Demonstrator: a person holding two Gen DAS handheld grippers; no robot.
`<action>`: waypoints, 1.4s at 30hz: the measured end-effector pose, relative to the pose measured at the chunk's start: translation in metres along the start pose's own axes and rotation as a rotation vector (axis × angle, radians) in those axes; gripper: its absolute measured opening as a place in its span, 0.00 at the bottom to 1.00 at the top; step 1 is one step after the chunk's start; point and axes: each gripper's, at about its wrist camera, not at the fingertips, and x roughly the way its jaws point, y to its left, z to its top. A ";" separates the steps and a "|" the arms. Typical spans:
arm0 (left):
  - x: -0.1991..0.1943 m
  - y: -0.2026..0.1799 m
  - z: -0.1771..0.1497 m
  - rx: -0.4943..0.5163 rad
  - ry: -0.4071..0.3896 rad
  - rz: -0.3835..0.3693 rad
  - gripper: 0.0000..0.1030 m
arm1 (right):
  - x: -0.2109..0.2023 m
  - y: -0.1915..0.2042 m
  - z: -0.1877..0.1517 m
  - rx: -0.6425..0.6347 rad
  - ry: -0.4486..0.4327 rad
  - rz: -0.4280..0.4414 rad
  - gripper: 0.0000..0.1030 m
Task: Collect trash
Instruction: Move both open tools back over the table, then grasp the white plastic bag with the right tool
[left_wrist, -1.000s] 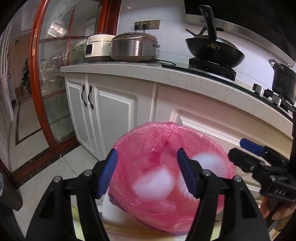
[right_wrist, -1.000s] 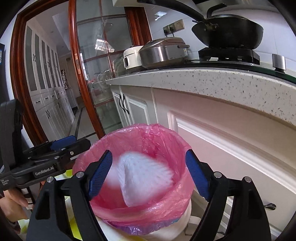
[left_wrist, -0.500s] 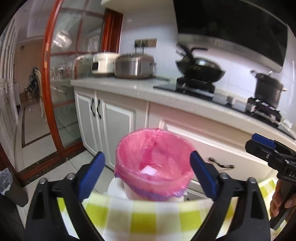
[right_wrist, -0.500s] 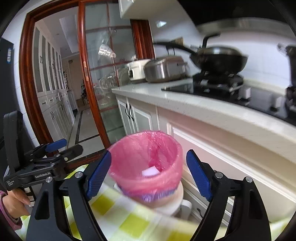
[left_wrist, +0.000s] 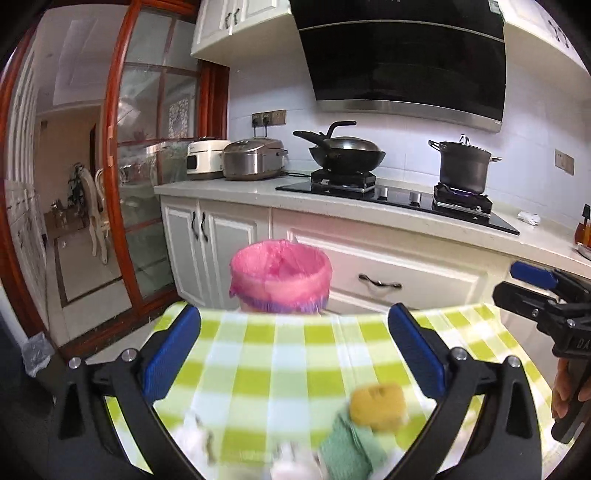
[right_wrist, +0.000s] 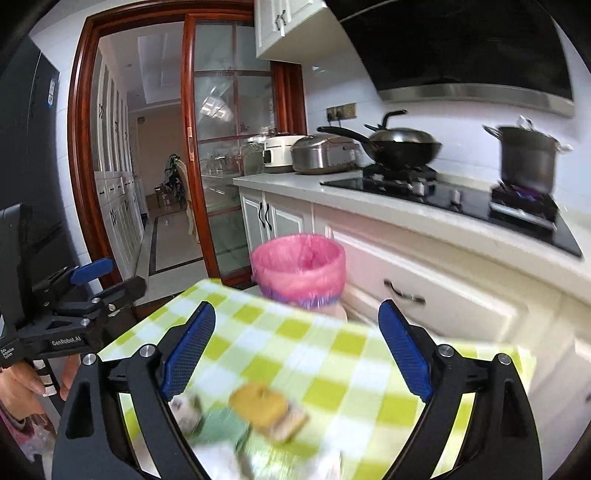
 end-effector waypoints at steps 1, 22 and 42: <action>-0.008 -0.001 -0.009 -0.002 0.005 0.001 0.95 | -0.011 0.000 -0.011 0.016 0.005 -0.006 0.82; -0.096 0.009 -0.145 0.021 0.042 0.168 0.95 | -0.024 0.054 -0.147 0.188 0.164 0.000 0.82; -0.088 0.062 -0.162 -0.056 0.085 0.186 0.95 | 0.057 0.099 -0.163 0.149 0.336 -0.186 0.82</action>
